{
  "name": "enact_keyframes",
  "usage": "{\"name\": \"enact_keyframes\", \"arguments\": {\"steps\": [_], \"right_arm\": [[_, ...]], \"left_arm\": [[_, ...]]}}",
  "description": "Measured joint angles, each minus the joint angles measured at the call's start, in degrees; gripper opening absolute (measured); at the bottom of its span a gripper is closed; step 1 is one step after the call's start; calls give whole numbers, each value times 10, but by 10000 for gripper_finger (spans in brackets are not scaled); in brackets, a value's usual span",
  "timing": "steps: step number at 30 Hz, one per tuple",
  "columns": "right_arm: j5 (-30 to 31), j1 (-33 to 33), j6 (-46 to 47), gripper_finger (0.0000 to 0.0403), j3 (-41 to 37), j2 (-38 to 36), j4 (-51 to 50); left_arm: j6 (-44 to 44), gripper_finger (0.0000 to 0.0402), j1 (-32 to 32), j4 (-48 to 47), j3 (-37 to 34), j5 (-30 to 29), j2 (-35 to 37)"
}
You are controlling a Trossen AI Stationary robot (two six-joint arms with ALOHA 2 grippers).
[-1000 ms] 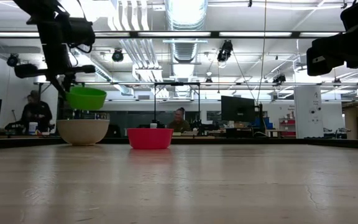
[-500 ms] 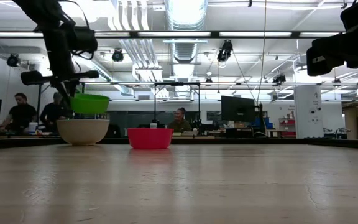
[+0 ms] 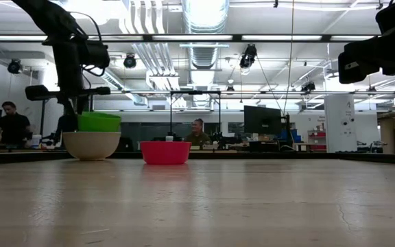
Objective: Nest bowls inside each other
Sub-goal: Stack the right green bowl on the stacked bowls
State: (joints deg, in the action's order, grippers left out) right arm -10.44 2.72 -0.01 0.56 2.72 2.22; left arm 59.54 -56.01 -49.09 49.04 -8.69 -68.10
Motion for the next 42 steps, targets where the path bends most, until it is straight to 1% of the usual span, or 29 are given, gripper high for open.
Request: {"name": "enact_keyframes", "arguments": {"steps": [7,21,34,42], "right_arm": [[0,0,0,9,0,0,0],[0,0,0,9,0,0,0],[0,0,0,9,0,0,0],[0,0,0,9,0,0,0]], "left_arm": [[-10,11,-20,-12,0,0,1],[-21,13,-28,-9,-1,-2,0],[-25,11,-29,41,-41,22,0],[-26,17,-29,43,-45,24,0]]}}
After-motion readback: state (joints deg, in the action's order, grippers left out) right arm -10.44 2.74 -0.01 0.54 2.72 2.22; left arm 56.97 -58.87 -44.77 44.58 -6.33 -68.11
